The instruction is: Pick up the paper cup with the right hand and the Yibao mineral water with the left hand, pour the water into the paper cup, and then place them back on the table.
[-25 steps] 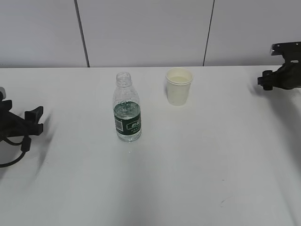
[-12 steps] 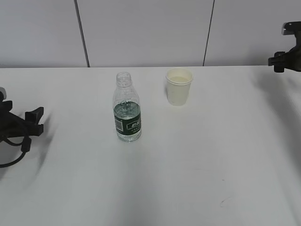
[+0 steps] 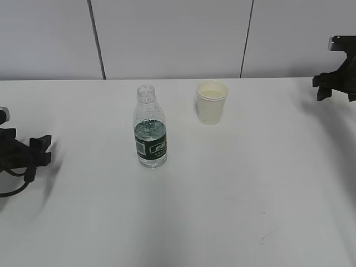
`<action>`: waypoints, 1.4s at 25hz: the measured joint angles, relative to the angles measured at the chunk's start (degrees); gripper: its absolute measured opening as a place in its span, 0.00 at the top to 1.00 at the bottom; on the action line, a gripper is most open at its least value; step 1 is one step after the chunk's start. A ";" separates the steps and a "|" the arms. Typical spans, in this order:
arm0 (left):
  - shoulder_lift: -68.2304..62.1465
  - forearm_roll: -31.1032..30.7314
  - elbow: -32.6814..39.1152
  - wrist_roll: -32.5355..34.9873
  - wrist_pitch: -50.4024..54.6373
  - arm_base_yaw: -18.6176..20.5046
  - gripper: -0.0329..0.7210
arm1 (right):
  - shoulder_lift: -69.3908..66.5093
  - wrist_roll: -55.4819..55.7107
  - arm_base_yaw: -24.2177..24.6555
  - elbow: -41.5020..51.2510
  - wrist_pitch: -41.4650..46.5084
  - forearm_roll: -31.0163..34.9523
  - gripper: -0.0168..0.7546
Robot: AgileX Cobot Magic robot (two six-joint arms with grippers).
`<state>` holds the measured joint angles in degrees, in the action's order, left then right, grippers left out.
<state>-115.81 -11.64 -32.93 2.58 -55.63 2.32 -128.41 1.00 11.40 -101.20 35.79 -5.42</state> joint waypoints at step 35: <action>28.84 14.38 -40.45 2.26 120.91 0.00 0.33 | 19.03 -14.22 -3.62 -3.50 34.84 16.16 0.21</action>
<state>-86.97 2.74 -73.38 4.84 65.28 2.32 -109.39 -13.22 7.78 -104.70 70.63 10.73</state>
